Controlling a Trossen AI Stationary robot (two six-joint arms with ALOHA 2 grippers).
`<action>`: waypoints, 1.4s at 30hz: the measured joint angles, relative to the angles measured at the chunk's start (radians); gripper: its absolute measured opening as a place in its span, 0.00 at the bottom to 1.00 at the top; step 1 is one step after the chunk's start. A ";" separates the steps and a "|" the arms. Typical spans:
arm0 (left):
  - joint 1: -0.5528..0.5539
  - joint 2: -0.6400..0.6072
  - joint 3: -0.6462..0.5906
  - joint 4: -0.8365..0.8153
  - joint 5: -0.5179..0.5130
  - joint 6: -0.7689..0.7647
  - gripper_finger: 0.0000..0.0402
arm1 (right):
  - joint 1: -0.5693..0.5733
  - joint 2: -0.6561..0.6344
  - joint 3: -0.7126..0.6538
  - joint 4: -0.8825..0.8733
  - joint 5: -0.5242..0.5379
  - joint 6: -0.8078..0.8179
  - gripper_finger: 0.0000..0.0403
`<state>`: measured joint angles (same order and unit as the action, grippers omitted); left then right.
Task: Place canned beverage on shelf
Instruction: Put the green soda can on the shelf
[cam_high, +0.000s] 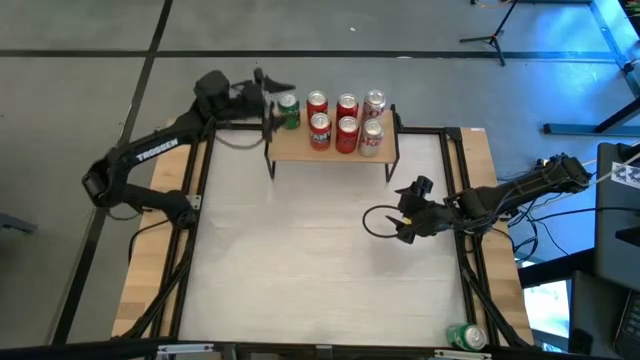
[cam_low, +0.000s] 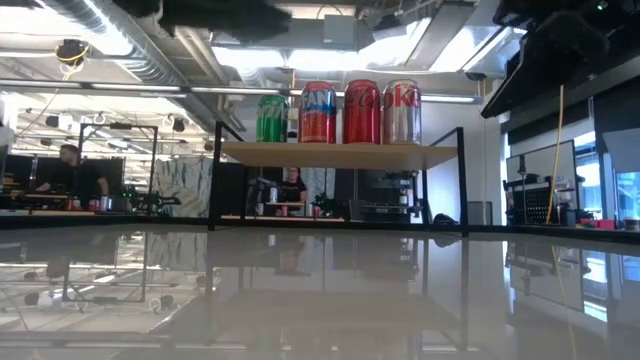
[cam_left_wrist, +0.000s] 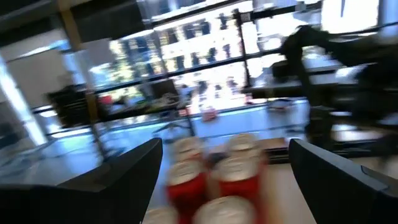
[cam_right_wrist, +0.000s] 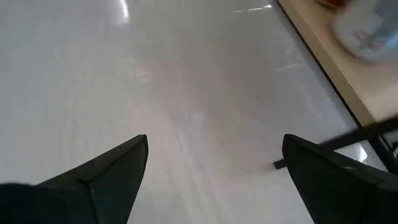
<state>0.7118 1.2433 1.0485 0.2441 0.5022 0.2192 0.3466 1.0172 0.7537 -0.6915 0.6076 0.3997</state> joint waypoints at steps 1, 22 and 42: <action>-0.037 -0.013 0.000 -0.019 0.000 0.001 0.84 | 0.000 0.000 0.004 0.000 -0.010 -0.024 0.91; -0.729 0.054 0.000 -0.420 -0.409 -0.068 0.84 | 0.081 0.000 0.048 0.055 -0.376 -0.009 0.91; -1.186 0.377 0.000 -0.160 -0.656 -0.297 0.84 | 0.429 0.183 0.337 -0.084 -0.304 0.422 0.91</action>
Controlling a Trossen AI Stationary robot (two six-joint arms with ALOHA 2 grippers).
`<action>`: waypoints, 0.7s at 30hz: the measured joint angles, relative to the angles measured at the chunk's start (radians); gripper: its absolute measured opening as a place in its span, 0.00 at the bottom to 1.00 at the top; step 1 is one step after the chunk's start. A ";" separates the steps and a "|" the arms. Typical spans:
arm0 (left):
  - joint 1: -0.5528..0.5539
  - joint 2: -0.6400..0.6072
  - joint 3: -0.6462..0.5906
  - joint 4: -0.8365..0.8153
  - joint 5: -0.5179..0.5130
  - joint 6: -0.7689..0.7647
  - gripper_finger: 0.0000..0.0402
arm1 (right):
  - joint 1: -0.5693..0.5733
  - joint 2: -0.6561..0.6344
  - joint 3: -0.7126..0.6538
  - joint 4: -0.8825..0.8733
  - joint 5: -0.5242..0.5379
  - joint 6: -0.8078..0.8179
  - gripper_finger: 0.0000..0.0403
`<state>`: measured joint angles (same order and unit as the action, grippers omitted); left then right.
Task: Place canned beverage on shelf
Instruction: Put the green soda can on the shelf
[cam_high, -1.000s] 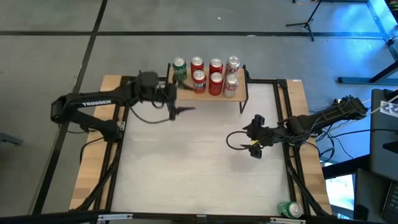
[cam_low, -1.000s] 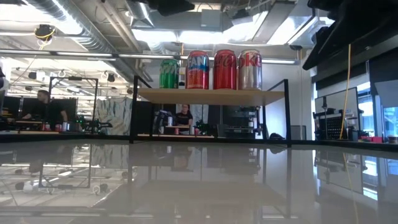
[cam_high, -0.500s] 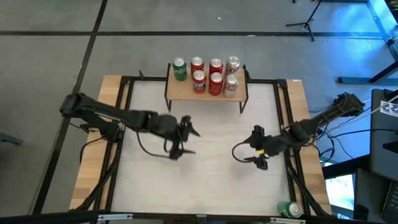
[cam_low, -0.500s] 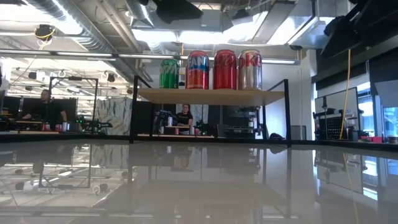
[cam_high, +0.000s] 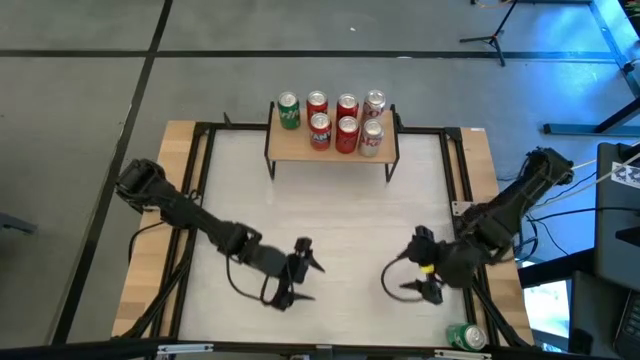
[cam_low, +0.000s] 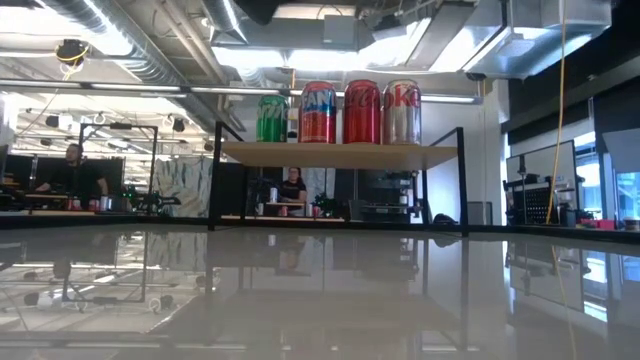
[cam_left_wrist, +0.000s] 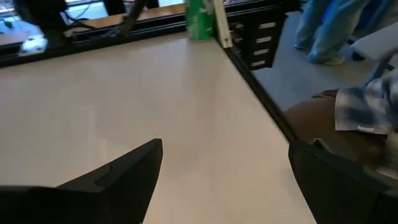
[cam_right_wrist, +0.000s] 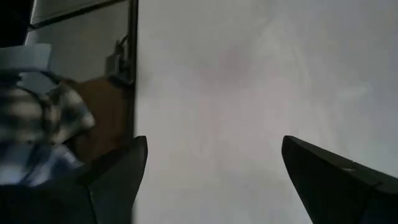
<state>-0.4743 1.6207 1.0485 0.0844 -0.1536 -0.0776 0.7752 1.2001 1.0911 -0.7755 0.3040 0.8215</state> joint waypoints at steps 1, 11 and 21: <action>-0.018 0.011 0.000 0.014 -0.011 -0.011 0.84 | 0.022 0.024 0.037 -0.033 -0.001 0.043 0.91; -0.127 0.048 0.000 0.042 -0.127 -0.096 0.84 | 0.169 0.270 0.348 -0.475 -0.120 0.537 0.91; -0.155 0.050 0.000 0.045 -0.153 -0.096 0.84 | 0.266 0.409 0.350 -0.484 -0.475 0.893 0.91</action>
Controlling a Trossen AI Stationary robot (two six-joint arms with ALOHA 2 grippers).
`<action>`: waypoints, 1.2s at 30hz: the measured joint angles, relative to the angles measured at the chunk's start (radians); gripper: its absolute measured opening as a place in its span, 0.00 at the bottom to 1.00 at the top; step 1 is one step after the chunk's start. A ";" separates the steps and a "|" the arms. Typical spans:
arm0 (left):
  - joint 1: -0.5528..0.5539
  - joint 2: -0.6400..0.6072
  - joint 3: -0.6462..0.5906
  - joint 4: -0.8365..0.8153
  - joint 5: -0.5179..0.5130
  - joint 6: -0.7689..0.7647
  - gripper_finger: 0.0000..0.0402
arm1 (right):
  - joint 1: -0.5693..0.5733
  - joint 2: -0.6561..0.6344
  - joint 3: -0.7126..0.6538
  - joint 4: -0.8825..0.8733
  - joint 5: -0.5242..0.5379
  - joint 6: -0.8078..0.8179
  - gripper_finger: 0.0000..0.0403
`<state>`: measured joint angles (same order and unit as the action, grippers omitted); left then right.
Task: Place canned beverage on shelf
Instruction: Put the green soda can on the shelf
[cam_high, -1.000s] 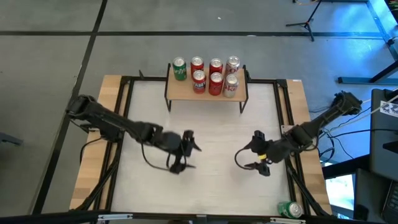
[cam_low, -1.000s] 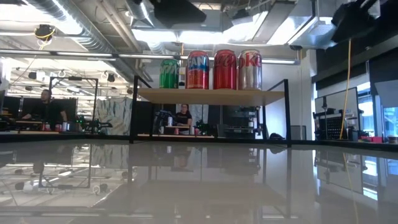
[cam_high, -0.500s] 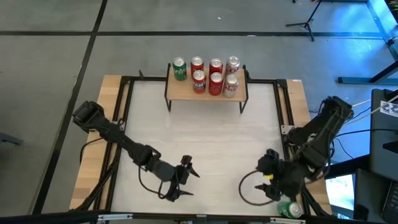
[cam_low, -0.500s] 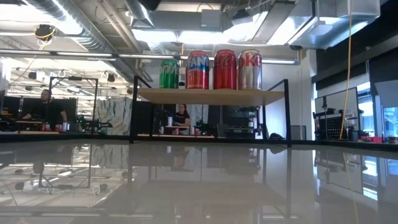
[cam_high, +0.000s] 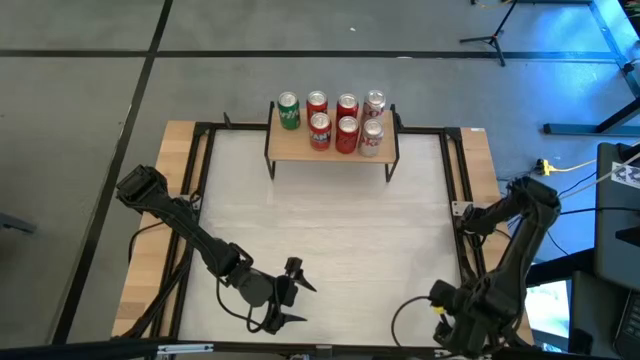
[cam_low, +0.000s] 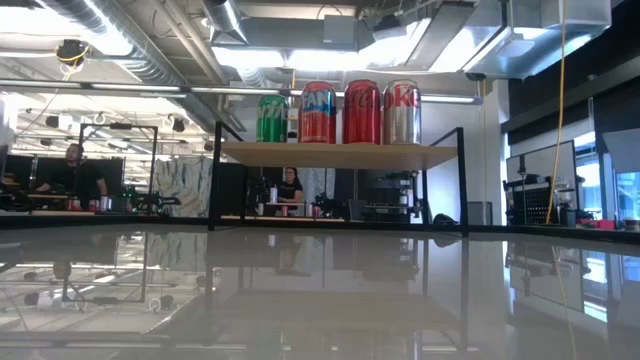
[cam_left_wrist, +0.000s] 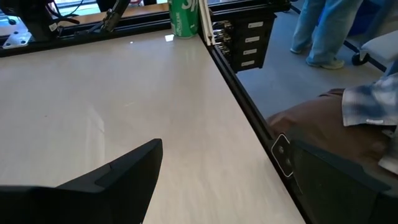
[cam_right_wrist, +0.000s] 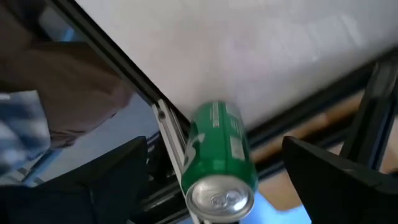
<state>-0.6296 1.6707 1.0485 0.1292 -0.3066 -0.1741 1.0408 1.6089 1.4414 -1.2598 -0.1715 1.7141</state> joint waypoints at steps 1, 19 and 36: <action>0.000 0.000 0.000 0.001 -0.001 0.000 0.84 | 0.007 0.007 0.000 0.001 -0.013 0.025 0.91; -0.002 0.000 0.000 0.008 -0.030 -0.003 0.84 | 0.067 0.120 0.000 0.036 -0.188 0.204 0.91; -0.007 0.000 0.000 0.024 -0.048 -0.003 0.84 | 0.066 0.233 -0.002 0.062 -0.309 0.136 0.90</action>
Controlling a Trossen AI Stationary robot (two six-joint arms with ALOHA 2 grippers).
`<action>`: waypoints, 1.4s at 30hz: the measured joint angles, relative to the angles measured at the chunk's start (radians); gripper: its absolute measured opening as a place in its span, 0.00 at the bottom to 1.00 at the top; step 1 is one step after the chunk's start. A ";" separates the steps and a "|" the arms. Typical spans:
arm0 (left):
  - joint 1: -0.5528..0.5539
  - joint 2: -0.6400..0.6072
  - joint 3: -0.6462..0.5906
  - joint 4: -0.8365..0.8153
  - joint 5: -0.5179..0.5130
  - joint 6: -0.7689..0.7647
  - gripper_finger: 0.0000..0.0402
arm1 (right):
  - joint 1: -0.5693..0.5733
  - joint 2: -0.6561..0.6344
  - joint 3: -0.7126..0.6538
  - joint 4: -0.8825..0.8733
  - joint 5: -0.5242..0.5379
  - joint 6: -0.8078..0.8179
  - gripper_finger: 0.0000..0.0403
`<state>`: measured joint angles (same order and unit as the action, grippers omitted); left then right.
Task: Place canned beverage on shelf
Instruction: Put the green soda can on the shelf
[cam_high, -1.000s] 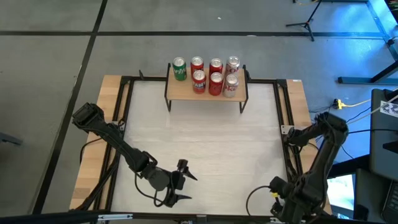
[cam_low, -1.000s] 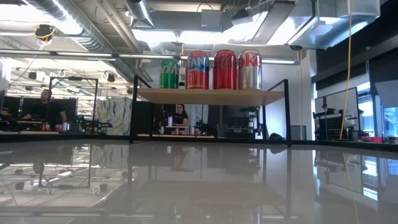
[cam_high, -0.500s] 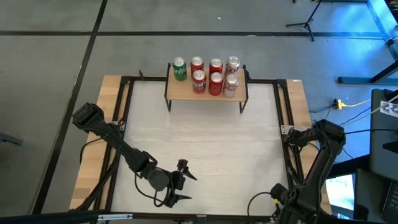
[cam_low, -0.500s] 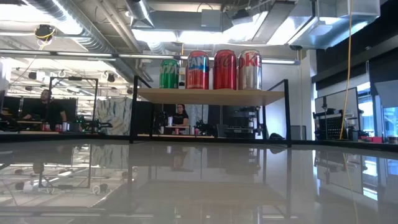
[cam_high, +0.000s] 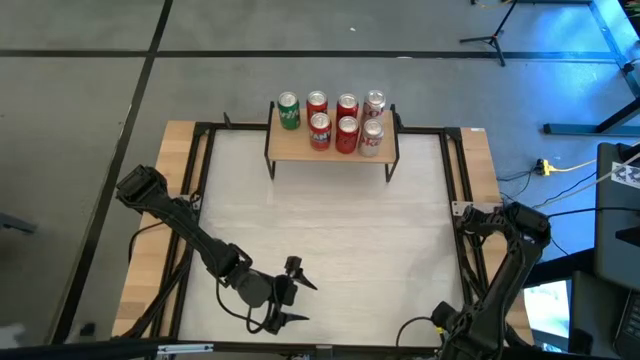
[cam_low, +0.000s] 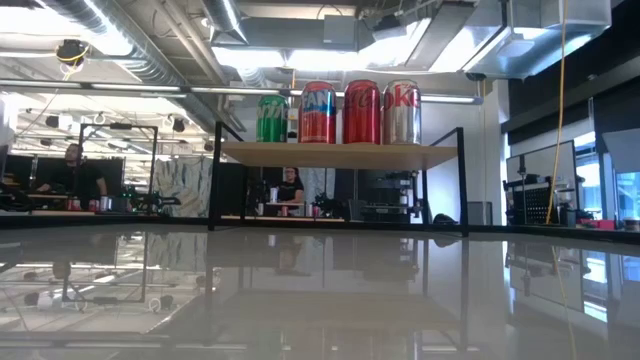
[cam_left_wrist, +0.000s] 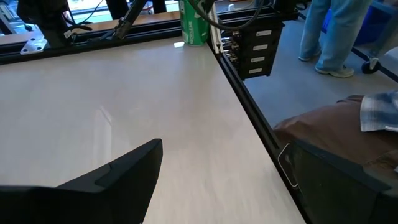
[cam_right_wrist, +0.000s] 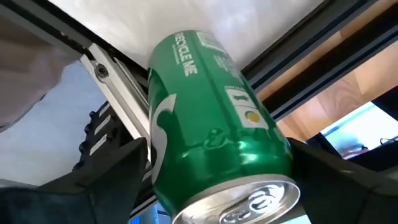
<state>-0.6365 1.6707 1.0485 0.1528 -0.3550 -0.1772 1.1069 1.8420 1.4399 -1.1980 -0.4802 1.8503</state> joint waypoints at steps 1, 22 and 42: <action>0.000 0.000 0.000 0.000 0.000 0.000 0.84 | 0.000 0.002 0.000 0.000 -0.006 -0.001 0.89; 0.000 0.000 0.000 -0.059 -0.030 -0.023 0.84 | -0.112 -0.039 0.000 -0.006 0.174 -0.190 0.73; -0.005 -0.002 -0.288 0.137 -0.053 -0.188 0.84 | -0.556 -0.042 0.002 -0.080 0.358 -0.861 0.73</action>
<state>-0.6418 1.6691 0.7605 0.2901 -0.4080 -0.3657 0.5512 1.8004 1.4418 -1.2785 -0.1220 0.9892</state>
